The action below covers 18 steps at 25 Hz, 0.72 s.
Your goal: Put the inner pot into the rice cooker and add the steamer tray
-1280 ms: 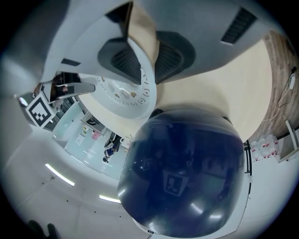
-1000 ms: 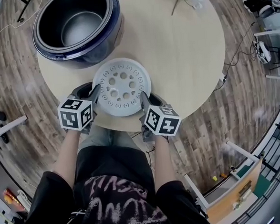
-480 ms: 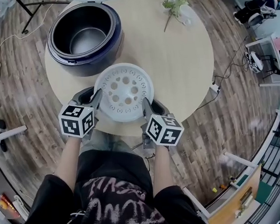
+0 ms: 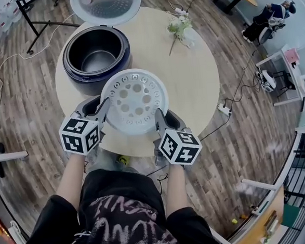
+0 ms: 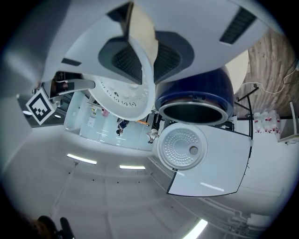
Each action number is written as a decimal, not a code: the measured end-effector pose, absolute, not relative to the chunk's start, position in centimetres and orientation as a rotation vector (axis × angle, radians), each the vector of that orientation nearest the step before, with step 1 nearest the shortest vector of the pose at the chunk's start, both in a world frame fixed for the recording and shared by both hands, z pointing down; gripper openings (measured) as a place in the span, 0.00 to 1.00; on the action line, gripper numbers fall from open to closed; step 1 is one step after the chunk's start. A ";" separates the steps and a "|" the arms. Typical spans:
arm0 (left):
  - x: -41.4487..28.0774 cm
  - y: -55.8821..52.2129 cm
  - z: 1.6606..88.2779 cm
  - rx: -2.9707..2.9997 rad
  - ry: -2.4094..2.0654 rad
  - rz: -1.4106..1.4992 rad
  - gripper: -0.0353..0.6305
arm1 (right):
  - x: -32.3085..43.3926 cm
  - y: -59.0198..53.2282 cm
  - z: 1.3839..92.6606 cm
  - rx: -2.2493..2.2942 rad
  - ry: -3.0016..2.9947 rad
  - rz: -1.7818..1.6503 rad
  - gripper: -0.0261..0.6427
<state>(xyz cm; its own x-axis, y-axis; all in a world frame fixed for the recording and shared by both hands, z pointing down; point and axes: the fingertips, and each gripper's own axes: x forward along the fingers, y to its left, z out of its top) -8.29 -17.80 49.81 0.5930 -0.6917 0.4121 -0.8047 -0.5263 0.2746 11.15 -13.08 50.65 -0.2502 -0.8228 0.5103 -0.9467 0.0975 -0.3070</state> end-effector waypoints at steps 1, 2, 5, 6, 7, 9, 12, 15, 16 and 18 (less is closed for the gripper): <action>-8.5 -18.0 49.0 2.398 -1.208 0.333 0.18 | 11.0 -13.4 49.7 1.782 -2.181 0.850 0.16; -8.8 -18.2 48.1 2.407 -1.223 0.316 0.18 | 10.7 -13.8 48.8 1.784 -2.203 0.827 0.16; -10.0 -19.1 45.7 2.428 -1.278 0.273 0.18 | 9.6 -15.2 46.1 1.776 -2.264 0.758 0.15; -10.4 -19.3 44.9 2.434 -1.295 0.263 0.18 | 9.3 -15.6 45.4 1.771 -2.280 0.738 0.15; -10.7 -19.5 44.2 2.439 -1.312 0.255 0.18 | 9.0 -15.9 44.7 1.766 -2.296 0.719 0.15; -11.6 -19.9 42.7 2.453 -1.348 0.237 0.18 | 8.2 -16.6 43.3 1.754 -2.329 0.679 0.15; -13.4 -21.0 40.3 2.473 -1.406 0.204 0.18 | 6.4 -18.4 41.1 1.722 -2.383 0.624 0.16; -15.4 -22.4 38.3 2.483 -1.456 0.177 0.19 | 4.5 -20.4 38.9 1.692 -2.425 0.568 0.16; -16.0 -23.0 37.6 2.487 -1.474 0.168 0.19 | 3.9 -21.2 38.1 1.684 -2.439 0.550 0.16; -17.0 -24.1 36.4 2.493 -1.503 0.151 0.19 | 2.9 -22.8 36.9 1.662 -2.464 0.526 0.16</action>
